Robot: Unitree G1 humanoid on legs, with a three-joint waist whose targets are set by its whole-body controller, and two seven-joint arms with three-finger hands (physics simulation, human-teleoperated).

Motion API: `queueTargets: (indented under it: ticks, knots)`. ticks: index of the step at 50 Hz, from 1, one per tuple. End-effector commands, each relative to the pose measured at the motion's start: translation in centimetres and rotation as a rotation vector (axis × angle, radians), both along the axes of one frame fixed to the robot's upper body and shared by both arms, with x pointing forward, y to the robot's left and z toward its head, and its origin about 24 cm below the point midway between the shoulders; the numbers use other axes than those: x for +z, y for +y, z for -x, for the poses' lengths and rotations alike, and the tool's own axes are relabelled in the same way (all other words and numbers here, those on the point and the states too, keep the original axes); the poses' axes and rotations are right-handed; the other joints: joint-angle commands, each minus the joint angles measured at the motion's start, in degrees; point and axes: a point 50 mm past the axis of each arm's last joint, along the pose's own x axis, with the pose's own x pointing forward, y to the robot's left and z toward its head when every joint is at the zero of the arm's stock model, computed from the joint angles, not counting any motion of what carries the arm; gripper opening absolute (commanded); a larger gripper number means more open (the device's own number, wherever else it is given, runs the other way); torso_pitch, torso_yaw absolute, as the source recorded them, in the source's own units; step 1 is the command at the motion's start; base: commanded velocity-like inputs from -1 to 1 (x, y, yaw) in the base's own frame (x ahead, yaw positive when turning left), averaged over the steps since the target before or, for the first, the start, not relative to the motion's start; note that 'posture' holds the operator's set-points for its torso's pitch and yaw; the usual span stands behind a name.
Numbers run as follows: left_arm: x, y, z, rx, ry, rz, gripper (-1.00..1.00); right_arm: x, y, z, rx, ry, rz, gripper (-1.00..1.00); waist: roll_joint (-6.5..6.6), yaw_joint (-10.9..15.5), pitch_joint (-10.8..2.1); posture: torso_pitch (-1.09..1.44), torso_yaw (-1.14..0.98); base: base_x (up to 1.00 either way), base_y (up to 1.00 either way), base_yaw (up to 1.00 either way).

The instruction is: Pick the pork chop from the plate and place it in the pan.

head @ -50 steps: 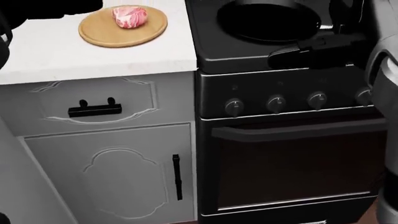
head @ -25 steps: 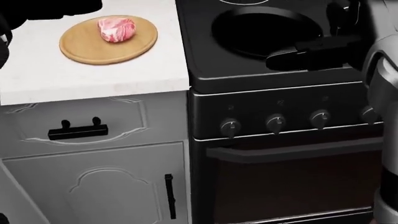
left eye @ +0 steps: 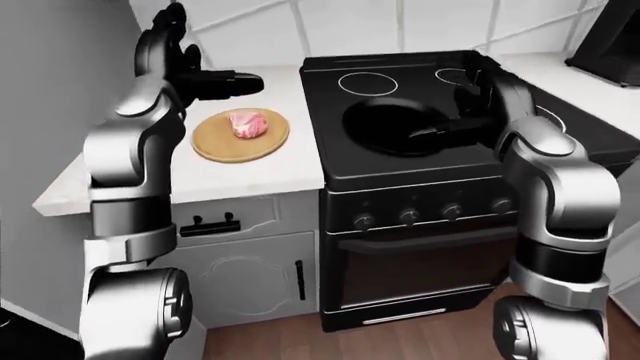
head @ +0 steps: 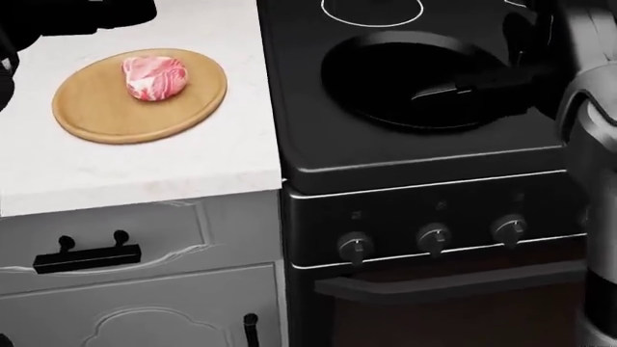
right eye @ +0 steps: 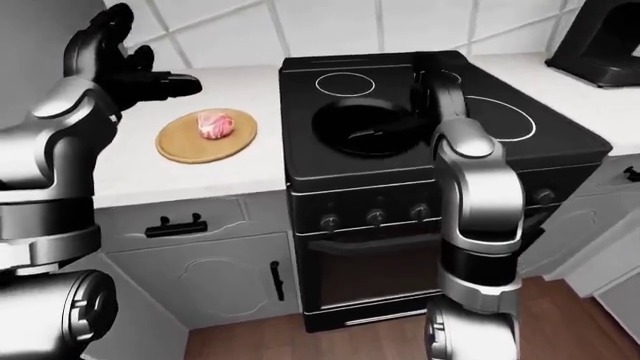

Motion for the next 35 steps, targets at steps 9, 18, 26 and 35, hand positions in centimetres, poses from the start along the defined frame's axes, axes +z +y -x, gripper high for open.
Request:
queueTargets:
  ticks: [9, 18, 26, 35]
  knots:
    - [3.0, 0.7, 0.7, 0.022, -0.123, -0.009, 1.0, 2.0, 0.5, 0.0, 0.017, -0.099, 0.034, 1.0, 6.32, -0.4, -1.86, 0.0, 0.0, 0.2, 0.0, 0.0]
    - [3.2, 0.5, 0.8, 0.016, -0.126, -0.008, 1.0, 2.7, 0.6, 0.2, 0.014, -0.108, 0.058, 1.0, 2.49, 0.4, -0.59, 0.0, 0.0, 0.02, 0.0, 0.0]
    - [3.0, 0.5, 0.9, 0.014, -0.122, -0.009, 1.0, 2.3, 0.3, -0.1, -0.013, -0.099, 0.059, 1.0, 2.49, 0.1, -1.98, 0.0, 0.0, 0.0, 0.0, 0.0]
    - [2.5, 0.5, 1.0, 0.014, -0.117, -0.014, 1.0, 1.8, 0.5, 0.2, 0.009, -0.118, 0.034, 1.0, 2.74, 0.0, -1.83, 0.0, 0.0, 0.0, 0.0, 0.0]
